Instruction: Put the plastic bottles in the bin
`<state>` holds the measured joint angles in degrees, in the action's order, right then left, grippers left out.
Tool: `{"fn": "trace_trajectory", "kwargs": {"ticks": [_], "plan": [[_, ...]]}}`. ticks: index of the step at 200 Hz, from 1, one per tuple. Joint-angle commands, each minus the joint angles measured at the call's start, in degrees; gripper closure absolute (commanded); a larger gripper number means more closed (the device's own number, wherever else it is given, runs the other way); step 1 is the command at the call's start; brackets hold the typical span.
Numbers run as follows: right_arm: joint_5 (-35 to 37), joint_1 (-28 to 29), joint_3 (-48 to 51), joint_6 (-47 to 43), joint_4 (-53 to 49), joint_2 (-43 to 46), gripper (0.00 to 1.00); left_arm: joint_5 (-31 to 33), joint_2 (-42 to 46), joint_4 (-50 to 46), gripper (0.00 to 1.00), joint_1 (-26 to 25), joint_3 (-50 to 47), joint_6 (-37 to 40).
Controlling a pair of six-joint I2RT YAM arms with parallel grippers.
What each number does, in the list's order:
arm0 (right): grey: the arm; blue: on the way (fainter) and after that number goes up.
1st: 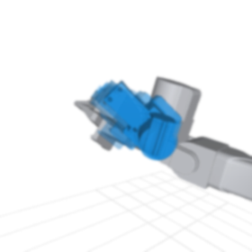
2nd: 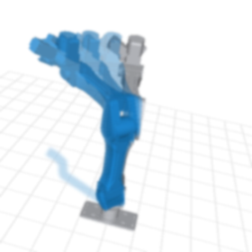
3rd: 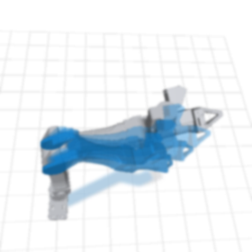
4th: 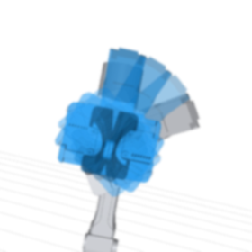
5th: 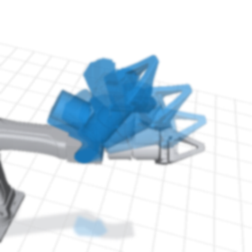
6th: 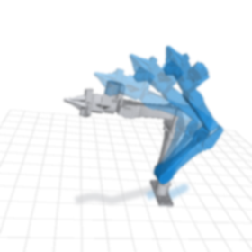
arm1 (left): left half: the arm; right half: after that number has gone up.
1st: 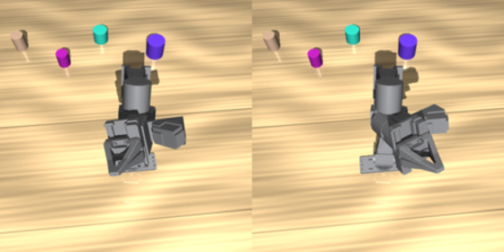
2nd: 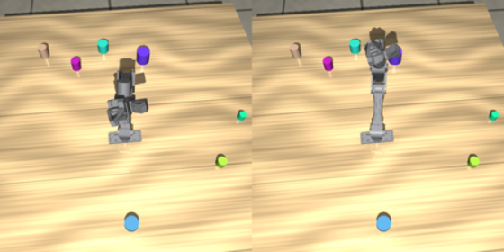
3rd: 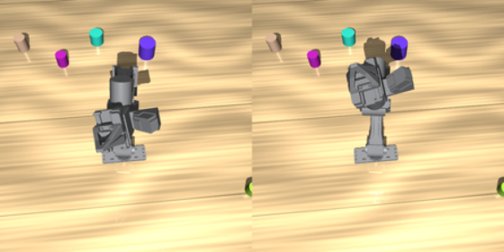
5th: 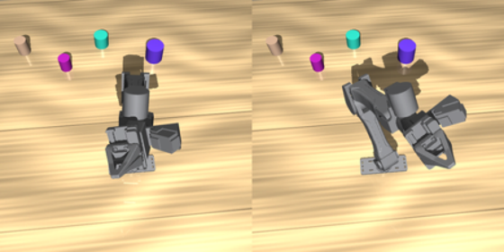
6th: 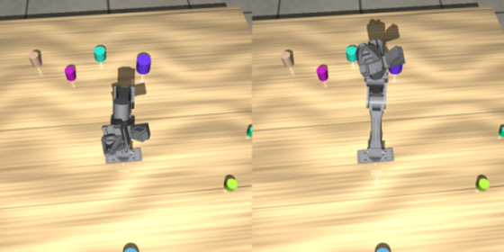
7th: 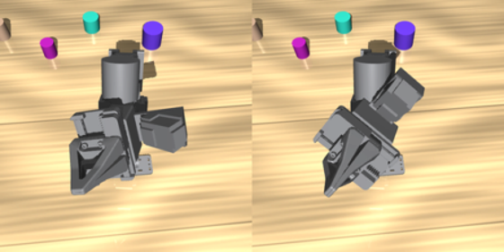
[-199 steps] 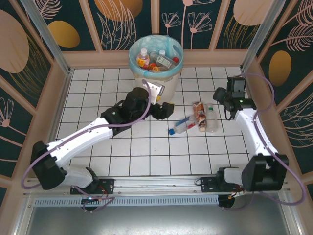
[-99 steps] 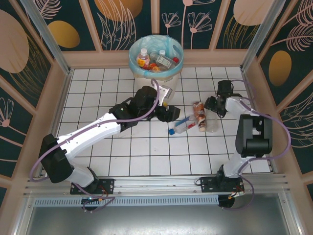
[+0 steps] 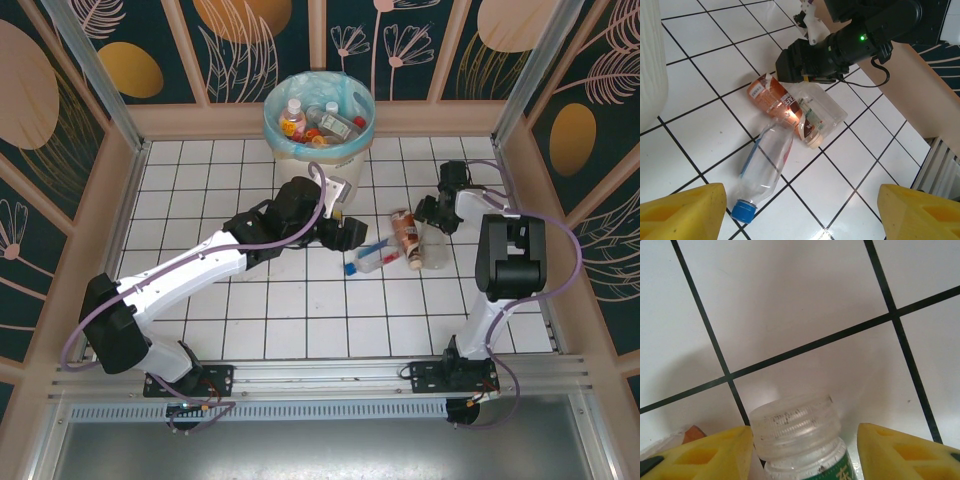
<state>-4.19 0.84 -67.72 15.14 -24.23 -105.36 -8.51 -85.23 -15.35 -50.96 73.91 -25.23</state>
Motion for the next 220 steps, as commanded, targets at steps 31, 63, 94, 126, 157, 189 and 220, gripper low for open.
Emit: {"fn": "trace_trajectory", "kwargs": {"ticks": [31,63,94,126,157,189,220], "plan": [[-0.3,0.3,-1.8,-1.5,-1.5,-0.3,0.52,1.1,2.9,0.5,0.21,-0.2,-2.3,-1.8],[1.2,0.2,-1.8,-1.8,-2.1,1.9,0.59,2.5,3.9,0.7,0.21,-0.2,-2.3,-1.5],[3.1,0.3,-1.5,-1.4,-2.1,4.9,0.65,3.4,5.5,1.2,0.21,-0.1,-3.3,-1.4],[5.3,0.3,-0.2,-0.9,-2.2,10.3,0.67,4.2,7.2,4.5,0.2,-0.1,-6.0,-1.4],[8.2,0.6,2.7,-1.0,-1.0,17.6,0.7,4.0,6.3,4.4,0.2,-0.2,-3.9,0.1],[9.4,0.9,4.7,-0.9,0.1,24.5,0.72,4.5,6.3,3.9,0.2,-0.2,-1.9,1.3],[10.8,1.5,4.0,-1.4,-0.1,29.6,0.73,5.6,7.5,5.1,0.2,-0.1,-2.2,1.2]]}}
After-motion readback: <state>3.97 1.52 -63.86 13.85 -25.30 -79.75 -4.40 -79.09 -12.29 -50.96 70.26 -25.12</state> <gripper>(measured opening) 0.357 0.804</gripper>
